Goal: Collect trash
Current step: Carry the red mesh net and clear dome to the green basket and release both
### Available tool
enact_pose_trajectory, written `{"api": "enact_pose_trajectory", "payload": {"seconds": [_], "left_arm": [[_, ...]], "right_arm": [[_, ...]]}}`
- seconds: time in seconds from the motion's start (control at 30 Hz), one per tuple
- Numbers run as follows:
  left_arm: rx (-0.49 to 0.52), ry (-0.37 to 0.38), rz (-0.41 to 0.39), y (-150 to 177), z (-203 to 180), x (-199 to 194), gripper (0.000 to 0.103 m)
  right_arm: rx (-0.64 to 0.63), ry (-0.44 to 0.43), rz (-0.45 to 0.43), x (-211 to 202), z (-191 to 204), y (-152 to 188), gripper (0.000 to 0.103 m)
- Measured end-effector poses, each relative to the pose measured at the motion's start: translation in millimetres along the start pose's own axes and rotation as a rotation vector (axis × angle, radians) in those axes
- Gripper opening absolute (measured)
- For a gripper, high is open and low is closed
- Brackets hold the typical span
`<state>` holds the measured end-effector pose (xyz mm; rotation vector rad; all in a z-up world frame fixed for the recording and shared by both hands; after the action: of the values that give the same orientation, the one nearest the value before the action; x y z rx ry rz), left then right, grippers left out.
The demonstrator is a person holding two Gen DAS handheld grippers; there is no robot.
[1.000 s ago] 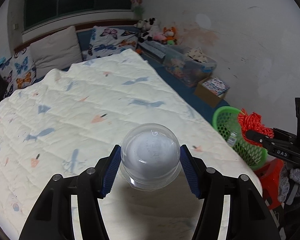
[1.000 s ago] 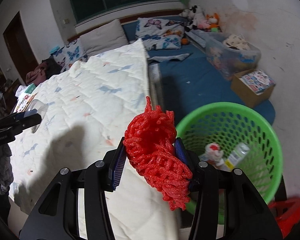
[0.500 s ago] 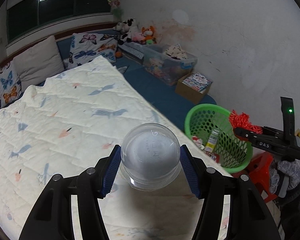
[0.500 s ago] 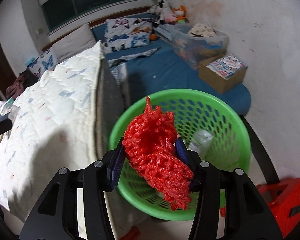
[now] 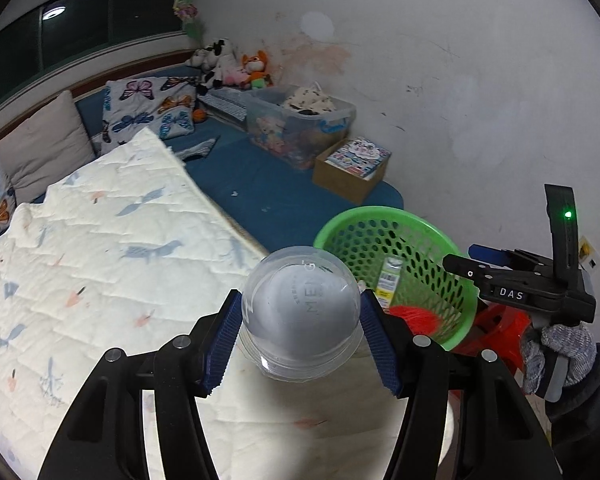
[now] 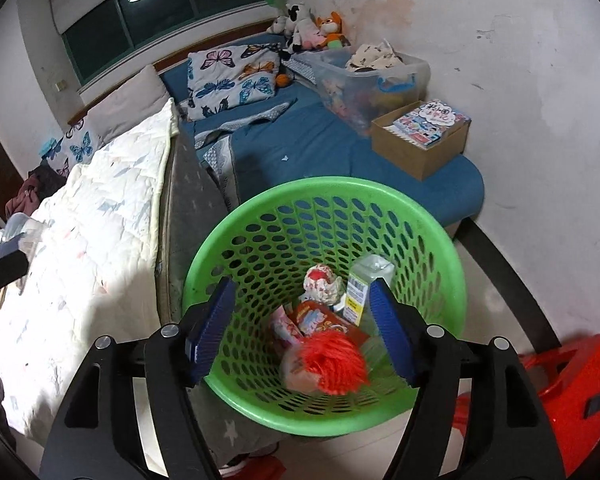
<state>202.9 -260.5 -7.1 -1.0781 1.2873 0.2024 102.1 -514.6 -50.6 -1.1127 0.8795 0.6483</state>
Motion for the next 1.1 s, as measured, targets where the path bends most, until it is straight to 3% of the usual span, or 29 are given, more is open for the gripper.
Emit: {"api": "enact_pose_trajectory", "payload": {"seconds": [0.6, 1.03, 1.1], "left_arm": [[0.086, 0.054, 0.075, -26, -69, 57, 0.058], [0.085, 0.093, 0.125, -39, -92, 91, 0.059], [0.079, 0.105, 0.120, -39, -92, 90, 0.068]], "right_arm": [[0.080, 0.001, -0.052, -36, -44, 25, 0.077], [0.087, -0.026, -0.042, -34, -43, 36, 0.077], [0.080, -0.030, -0.043, -35, -39, 37, 0.077]]}}
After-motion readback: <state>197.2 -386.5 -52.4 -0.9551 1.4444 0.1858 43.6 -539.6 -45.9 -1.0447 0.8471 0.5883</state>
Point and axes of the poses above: each gripper's, at about its wrist camera, not at the fingertips, and x roughly the way its jaws point, z to its left, y to its underside, the point moved 3 cm from there along x, roughly the way its jaws point, and after that the axes turned 12 degrees about z, right-handed, at the moved point
